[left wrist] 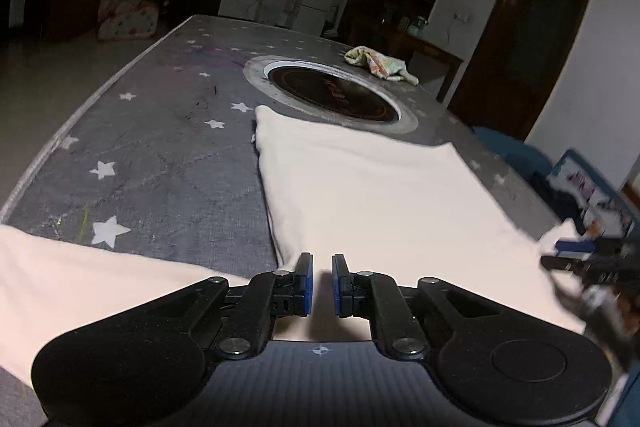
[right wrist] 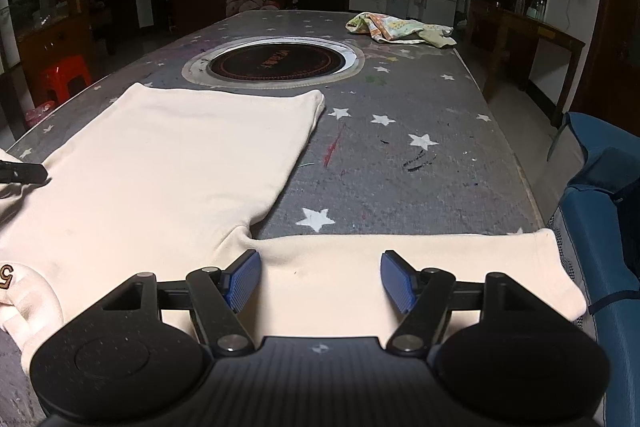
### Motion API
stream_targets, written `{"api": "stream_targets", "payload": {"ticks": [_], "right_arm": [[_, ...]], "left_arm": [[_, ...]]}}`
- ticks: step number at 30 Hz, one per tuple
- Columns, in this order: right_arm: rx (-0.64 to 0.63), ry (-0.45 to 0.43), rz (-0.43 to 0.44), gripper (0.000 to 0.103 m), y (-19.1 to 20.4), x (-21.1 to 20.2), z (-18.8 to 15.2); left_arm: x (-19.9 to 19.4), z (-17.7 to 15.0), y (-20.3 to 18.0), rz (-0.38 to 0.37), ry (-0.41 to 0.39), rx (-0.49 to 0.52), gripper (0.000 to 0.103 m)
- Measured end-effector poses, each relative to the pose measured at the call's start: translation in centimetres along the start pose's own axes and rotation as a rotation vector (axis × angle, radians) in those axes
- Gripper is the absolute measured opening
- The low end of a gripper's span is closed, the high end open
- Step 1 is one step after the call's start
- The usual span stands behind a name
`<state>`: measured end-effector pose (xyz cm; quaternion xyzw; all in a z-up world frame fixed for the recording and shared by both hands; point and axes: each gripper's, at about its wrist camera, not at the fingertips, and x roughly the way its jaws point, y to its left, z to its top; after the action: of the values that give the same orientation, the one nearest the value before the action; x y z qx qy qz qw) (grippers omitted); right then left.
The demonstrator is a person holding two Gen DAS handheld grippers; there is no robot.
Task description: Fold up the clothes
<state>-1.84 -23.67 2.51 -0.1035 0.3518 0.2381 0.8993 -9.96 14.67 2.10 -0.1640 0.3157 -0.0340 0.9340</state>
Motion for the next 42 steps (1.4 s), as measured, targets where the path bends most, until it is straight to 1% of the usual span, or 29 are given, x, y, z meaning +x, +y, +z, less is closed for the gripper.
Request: {"api": "stream_targets", "payload": {"ticks": [3,6,7,11,13,16,19,20,24,25,26,30,33,35,38,42], "right_arm": [[0.002,-0.002,0.0,0.069,-0.1,0.0,0.0],[0.004,-0.003,-0.001,0.069,-0.1,-0.1,0.0],[0.005,-0.005,-0.002,0.069,-0.1,-0.1,0.0],[0.008,-0.015,-0.013,0.069,-0.5,-0.6,0.0],[0.015,-0.019,-0.023,0.069,-0.9,-0.7,0.1],[0.04,-0.021,-0.042,0.07,-1.5,-0.6,0.2],[0.049,-0.013,-0.055,0.07,-1.8,-0.5,-0.1],[0.051,-0.008,-0.059,0.07,-1.9,-0.5,-0.2],[0.06,0.002,-0.074,0.07,-2.4,-0.9,-0.7],[0.062,0.004,-0.077,0.07,-2.5,-1.1,-0.8],[0.063,0.0,-0.075,0.07,-2.5,-1.2,-0.8],[0.042,-0.03,-0.045,0.07,-1.6,-1.3,-0.1],[0.02,-0.029,-0.027,0.07,-0.6,-0.3,0.4],[0.009,-0.021,-0.022,0.07,-0.1,0.6,0.6],[0.044,-0.015,-0.024,0.071,-0.6,1.0,0.5],[0.061,-0.03,-0.057,0.071,-1.0,0.3,0.5]], "left_arm": [[0.4,0.9,-0.4,-0.01,-0.013,0.029,0.014],[2.1,1.1,-0.2,0.02,0.03,0.041,0.013],[2.3,1.1,0.0,0.018,0.027,0.04,0.013],[1.9,1.3,0.4,0.03,0.015,0.022,0.013],[1.7,1.7,0.2,0.022,-0.003,0.014,0.014],[2.4,2.3,-0.3,0.024,-0.005,0.033,0.017],[3.7,2.3,-0.4,0.059,0.022,0.055,0.017],[3.8,2.2,-0.4,0.066,0.017,0.069,0.017],[3.4,2.1,-0.7,0.075,0.012,0.084,0.019],[3.2,2.1,-0.9,0.075,0.01,0.087,0.022],[3.0,2.1,-1.2,0.07,0.006,0.09,0.024],[2.2,1.9,-3.2,0.014,-0.013,0.131,0.027],[1.8,1.5,-4.9,-0.015,-0.015,0.18,0.028],[1.8,1.1,-5.6,-0.023,-0.007,0.21,0.029],[1.7,0.5,-6.1,-0.013,0.0,0.241,0.035],[1.7,0.1,-6.5,-0.031,0.006,0.244,0.035]]}}
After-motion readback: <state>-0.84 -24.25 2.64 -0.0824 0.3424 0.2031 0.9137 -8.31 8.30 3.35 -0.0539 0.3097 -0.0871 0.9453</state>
